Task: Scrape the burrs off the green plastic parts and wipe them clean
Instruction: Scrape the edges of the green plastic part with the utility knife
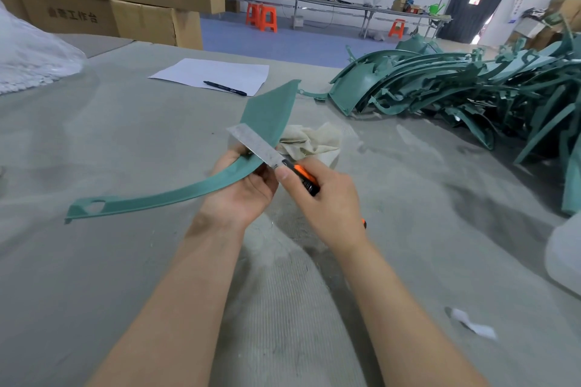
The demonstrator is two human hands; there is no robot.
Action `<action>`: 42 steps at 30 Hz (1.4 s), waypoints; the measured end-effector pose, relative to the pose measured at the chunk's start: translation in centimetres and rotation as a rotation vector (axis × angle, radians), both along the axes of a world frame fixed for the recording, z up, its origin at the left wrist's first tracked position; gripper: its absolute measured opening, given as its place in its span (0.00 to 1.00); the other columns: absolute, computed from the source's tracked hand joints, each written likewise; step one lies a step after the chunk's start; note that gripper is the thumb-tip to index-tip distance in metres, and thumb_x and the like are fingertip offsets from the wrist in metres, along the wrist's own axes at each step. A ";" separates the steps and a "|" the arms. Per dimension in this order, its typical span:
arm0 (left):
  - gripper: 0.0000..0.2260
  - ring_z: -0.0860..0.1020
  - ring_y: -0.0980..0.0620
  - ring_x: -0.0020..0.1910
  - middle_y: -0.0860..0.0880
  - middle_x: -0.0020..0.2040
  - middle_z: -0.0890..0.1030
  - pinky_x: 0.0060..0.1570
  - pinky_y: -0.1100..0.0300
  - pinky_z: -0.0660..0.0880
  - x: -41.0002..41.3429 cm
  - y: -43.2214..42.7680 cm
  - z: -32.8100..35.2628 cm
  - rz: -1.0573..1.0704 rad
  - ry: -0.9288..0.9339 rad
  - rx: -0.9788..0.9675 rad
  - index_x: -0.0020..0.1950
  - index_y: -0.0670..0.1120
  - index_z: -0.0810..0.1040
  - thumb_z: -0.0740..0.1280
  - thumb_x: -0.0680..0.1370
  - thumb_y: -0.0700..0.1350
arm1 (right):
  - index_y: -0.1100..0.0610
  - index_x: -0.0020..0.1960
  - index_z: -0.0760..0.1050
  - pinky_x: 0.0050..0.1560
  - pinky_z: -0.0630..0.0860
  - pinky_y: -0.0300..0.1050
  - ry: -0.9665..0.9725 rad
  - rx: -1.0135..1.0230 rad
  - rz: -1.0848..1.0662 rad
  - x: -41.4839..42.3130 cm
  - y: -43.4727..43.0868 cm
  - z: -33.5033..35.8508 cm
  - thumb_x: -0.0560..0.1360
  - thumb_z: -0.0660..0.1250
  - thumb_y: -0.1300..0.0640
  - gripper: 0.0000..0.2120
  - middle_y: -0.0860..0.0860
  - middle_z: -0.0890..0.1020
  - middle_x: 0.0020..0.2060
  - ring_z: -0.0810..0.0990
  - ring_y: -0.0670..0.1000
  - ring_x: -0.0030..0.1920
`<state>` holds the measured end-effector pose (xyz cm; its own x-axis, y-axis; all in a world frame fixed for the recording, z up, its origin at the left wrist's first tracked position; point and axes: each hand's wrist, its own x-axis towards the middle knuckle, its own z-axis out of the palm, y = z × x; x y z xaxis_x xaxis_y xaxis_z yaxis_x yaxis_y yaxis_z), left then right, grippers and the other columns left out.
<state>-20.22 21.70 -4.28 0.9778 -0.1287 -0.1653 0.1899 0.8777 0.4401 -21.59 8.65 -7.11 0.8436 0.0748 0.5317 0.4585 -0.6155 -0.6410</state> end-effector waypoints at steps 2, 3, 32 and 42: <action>0.11 0.77 0.53 0.33 0.47 0.38 0.78 0.29 0.65 0.76 -0.1 0.3 -0.1 0.001 -0.012 -0.044 0.40 0.41 0.76 0.60 0.80 0.42 | 0.40 0.31 0.62 0.30 0.59 0.36 -0.022 -0.008 0.016 -0.1 0.3 0.0 0.75 0.64 0.39 0.18 0.40 0.70 0.24 0.69 0.43 0.28; 0.11 0.77 0.53 0.33 0.47 0.39 0.77 0.29 0.66 0.76 -0.1 0.4 -0.2 -0.003 -0.018 -0.069 0.40 0.41 0.76 0.59 0.80 0.42 | 0.38 0.31 0.62 0.30 0.60 0.36 -0.032 -0.012 0.024 -0.1 0.4 0.0 0.75 0.63 0.39 0.17 0.38 0.71 0.25 0.70 0.42 0.28; 0.17 0.80 0.49 0.29 0.43 0.35 0.81 0.30 0.62 0.78 0.4 1.6 0.0 0.151 -0.080 -0.347 0.34 0.36 0.81 0.64 0.80 0.41 | 0.52 0.36 0.70 0.33 0.66 0.45 0.052 -0.013 0.141 -1.0 2.1 0.0 0.74 0.62 0.36 0.20 0.47 0.69 0.25 0.67 0.48 0.29; 0.02 0.78 0.51 0.35 0.45 0.42 0.79 0.30 0.64 0.77 1.2 3.0 -0.1 0.369 -0.040 -0.370 0.49 0.41 0.76 0.64 0.79 0.38 | 0.41 0.33 0.66 0.33 0.67 0.43 0.125 -0.151 0.421 -3.4 4.0 0.5 0.74 0.64 0.39 0.15 0.44 0.70 0.25 0.70 0.43 0.28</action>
<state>-19.05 24.72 -4.35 0.9737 0.1829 -0.1357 -0.1719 0.9811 0.0887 -24.96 12.67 -6.58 0.7805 0.4930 0.3845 0.6131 -0.4833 -0.6249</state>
